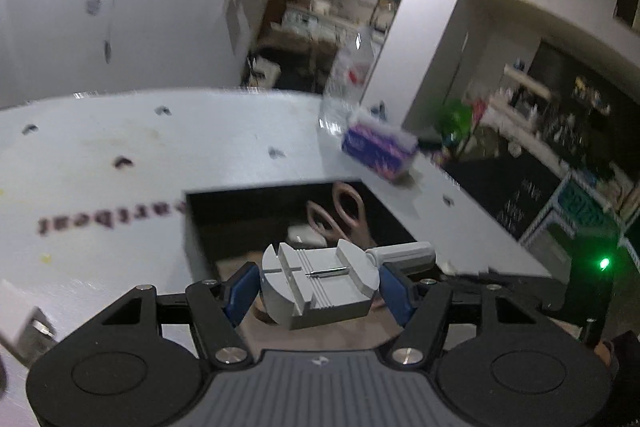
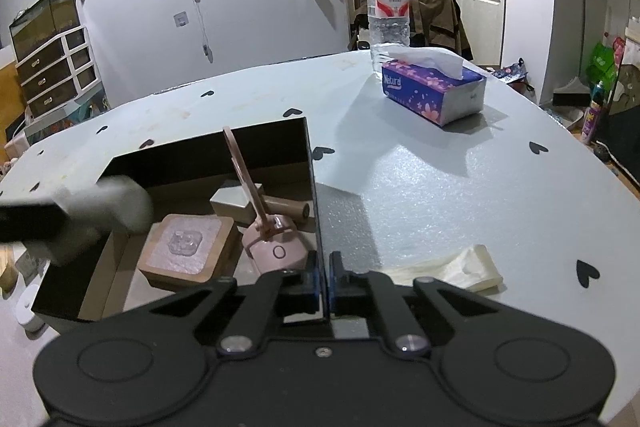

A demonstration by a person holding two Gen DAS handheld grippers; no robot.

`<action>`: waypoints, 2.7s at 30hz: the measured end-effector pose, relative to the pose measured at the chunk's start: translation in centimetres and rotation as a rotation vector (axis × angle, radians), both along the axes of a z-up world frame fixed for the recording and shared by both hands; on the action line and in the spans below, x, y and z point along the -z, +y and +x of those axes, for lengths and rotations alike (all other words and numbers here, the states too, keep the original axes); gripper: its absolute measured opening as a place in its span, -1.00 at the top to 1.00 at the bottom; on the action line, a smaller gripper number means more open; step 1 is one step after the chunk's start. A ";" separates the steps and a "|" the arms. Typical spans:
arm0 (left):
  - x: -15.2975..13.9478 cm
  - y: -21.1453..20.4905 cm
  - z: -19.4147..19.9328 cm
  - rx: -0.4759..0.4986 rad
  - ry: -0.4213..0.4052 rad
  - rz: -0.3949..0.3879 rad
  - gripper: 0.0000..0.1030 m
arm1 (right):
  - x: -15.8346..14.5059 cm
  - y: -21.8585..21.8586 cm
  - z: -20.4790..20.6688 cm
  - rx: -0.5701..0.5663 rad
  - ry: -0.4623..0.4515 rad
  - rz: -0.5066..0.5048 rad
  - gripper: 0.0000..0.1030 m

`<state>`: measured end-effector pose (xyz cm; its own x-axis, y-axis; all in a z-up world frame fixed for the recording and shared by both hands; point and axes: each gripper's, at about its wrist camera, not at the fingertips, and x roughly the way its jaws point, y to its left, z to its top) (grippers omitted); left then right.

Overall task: Organize rigid objects
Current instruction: 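Carry the white charger into the black box and open the left tool, then return the left tool to the table and grasp the white round tape measure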

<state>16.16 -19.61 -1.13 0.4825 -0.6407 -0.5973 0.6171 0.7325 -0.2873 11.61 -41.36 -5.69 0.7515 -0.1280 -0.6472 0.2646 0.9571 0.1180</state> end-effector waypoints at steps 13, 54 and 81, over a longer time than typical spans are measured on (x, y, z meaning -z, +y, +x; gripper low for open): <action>2.6 -3.8 3.0 -0.071 0.249 0.007 -0.28 | 0.1 -0.2 -0.1 -0.006 -0.013 0.021 0.89; 0.8 -1.3 -0.1 -0.111 0.116 0.073 -0.87 | 0.2 -0.6 -0.3 -0.009 -0.018 0.033 0.89; 3.8 11.3 -1.6 -0.388 -0.046 0.183 -1.00 | 0.2 -0.3 -0.1 -0.002 -0.009 0.016 0.89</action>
